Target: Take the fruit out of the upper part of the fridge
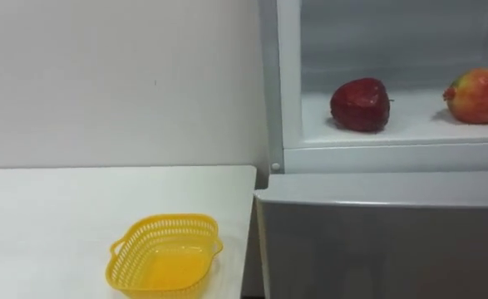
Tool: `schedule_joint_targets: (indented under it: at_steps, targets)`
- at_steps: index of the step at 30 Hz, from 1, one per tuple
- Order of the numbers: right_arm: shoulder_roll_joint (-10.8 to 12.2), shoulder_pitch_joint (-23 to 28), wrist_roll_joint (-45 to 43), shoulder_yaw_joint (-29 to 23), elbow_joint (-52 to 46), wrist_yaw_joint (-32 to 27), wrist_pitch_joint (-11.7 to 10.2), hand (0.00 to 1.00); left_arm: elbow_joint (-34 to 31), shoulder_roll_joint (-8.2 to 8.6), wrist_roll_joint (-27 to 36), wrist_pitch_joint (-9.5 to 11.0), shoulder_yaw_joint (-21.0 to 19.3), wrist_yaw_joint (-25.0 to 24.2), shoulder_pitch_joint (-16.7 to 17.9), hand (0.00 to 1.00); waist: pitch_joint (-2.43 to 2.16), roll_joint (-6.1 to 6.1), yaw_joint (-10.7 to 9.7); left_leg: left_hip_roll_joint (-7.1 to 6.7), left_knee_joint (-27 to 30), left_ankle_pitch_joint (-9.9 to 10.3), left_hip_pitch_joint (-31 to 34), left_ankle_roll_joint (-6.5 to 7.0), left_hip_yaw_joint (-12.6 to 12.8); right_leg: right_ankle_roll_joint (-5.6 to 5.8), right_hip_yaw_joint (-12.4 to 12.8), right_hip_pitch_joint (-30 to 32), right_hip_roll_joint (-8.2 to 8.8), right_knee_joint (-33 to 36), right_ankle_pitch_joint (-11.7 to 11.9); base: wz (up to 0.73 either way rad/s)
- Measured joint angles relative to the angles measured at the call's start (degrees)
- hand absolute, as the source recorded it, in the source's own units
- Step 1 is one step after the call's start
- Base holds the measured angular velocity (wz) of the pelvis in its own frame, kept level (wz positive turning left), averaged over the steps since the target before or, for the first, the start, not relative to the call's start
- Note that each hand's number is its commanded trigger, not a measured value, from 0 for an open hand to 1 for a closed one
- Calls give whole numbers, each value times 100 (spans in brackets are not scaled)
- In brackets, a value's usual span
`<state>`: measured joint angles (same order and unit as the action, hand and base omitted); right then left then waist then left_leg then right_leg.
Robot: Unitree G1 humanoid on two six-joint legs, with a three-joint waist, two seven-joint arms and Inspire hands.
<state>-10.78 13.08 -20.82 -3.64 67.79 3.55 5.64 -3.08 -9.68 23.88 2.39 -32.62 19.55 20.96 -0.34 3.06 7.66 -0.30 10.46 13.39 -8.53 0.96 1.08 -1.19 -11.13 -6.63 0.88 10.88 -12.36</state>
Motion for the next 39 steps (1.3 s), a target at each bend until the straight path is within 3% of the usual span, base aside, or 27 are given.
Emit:
schedule_joint_targets:
  at_steps: [1, 2, 4, 8, 11, 12, 14, 17, 25, 32, 39]
  targets:
    - [0, -2, 1, 1, 2, 39, 52, 0, 647, 7, 184, -6, 118, 114, 6, 0, 31, -91, -2, -1, -3, 0, -16, 0, -6, 0, -15, -29, 2, -10, 0, 5]
    - [0, -3, -1, -3, -4, 48, 78, 0, 1002, 8, 249, -8, 173, 144, 1, 0, 22, -104, 0, -3, -6, 0, -26, 0, 4, 0, -10, -36, 0, -5, 0, 0]
    - [0, -20, -7, -15, -91, 50, 145, 0, 2391, 14, 317, -117, 438, 274, -16, 0, 12, -134, -7, -4, -6, 3, -13, 3, 20, 1, 16, -30, -15, -6, 1, -6]
    - [1, -42, -71, -5, -26, 27, 147, 0, 4017, 47, 296, -247, 1071, 262, -60, 0, 16, -154, -31, 4, -129, 27, -87, 20, 17, 8, 29, -57, -34, -2, 5, 0]
    - [44, -34, -72, -7, -4, -19, 138, 0, 4750, 118, 206, -252, 1382, 192, -42, 0, 23, -146, -143, 7, -142, 28, -198, 20, 12, 15, 32, -195, -33, -29, 9, 0]
    - [47, -47, -51, 2, -3, -41, 138, 0, 4848, 134, 118, -255, 1505, 159, -43, 0, 50, -186, -164, 6, -150, 28, -200, 20, 12, 16, 23, -198, -21, -29, 9, 4]
    - [73, -74, 72, 0, -14, -153, 138, 0, 5094, 180, -346, -311, 1965, -68, -39, 0, 59, -159, -277, 8, -178, 28, -187, 20, 22, 17, -1, -212, -18, -30, 8, 2]
    - [112, -82, 82, -10, -46, -285, 69, 0, 5159, 264, -873, -333, 2086, -320, -63, 0, 51, -181, -373, 16, -185, 27, -187, 19, 51, 14, 17, -161, -17, -23, 3, -3]
    - [168, -117, 407, -63, -582, -1038, -133, 0, 5278, 283, -2004, -370, 2949, -1017, -364, 0, 30, -259, -714, 34, -172, 25, -136, 18, 339, 14, 266, -1, -37, -14, 4, -16]
    - [517, 8, 1626, -203, -1537, -1410, -662, 0, 5367, 391, -2226, -203, 3229, -1498, -440, 0, 19, -271, -895, 51, -175, 25, -88, 18, 566, 13, 513, 113, -115, -22, 32, -18]
    - [595, 256, 2006, -151, -2852, -1395, -821, 0, 5370, 389, -2467, -87, 3220, -1667, -476, 0, 11, -260, -940, 52, -177, 24, -63, 17, 699, 10, 620, 182, -127, -14, 57, -14]
